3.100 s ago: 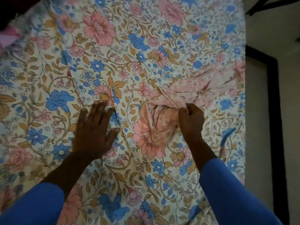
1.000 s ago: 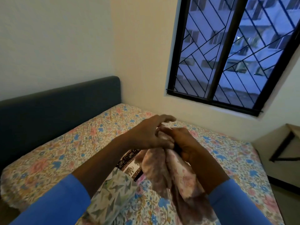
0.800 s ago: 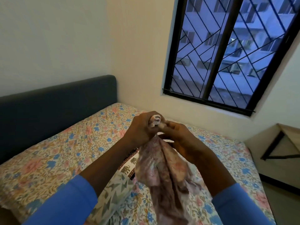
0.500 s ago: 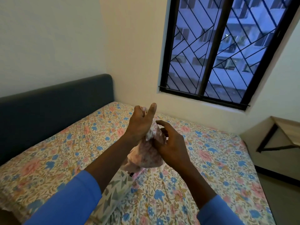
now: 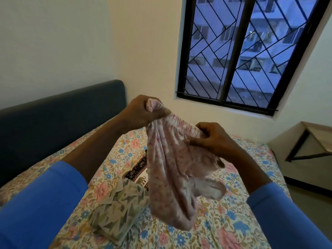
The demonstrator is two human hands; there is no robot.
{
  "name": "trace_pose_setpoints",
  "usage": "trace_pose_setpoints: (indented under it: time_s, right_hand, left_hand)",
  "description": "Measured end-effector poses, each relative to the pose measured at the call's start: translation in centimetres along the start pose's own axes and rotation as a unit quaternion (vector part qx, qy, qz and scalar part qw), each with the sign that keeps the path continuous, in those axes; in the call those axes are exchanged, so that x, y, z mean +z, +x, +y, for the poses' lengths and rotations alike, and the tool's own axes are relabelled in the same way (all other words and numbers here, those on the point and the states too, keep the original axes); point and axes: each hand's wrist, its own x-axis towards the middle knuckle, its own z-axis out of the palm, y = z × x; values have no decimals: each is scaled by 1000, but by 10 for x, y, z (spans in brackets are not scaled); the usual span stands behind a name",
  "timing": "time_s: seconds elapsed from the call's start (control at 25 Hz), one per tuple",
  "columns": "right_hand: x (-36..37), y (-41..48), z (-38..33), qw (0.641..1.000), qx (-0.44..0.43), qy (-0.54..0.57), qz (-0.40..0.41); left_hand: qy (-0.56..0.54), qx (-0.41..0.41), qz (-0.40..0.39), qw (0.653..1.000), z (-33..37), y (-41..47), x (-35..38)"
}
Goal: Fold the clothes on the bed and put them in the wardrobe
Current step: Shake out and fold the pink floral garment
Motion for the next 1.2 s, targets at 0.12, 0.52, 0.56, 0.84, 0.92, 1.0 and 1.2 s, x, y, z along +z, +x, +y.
trace_pose_setpoints:
  time_s: [0.12,0.52,0.56,0.84,0.92,1.0,1.2]
  right_hand:
    - [-25,-4,7,996,37,18,-77]
    - [13,-9,110,971,212,99,36]
    - [35,-17,118,974,196,91,69]
    - [50,-48,172,978,174,-104,52]
    - [64,-47,180,957,273,-8,93]
    - [96,-48,176,890,375,194,170]
    - [181,-73,144,846,372,337,180]
  left_hand:
    - [-96,-144,8,985,-21,-11,-5]
    - [-167,-378,215,885,-133,-37,52]
    - [-135,-357,226,896,-144,-47,72]
    - [242,-203,-51,948,-197,-88,68]
    - [209,-284,12,936,-199,-90,87]
    - [56,-387,135,911,-183,-96,130]
    - [-158,-414,164,882,-122,-126,249]
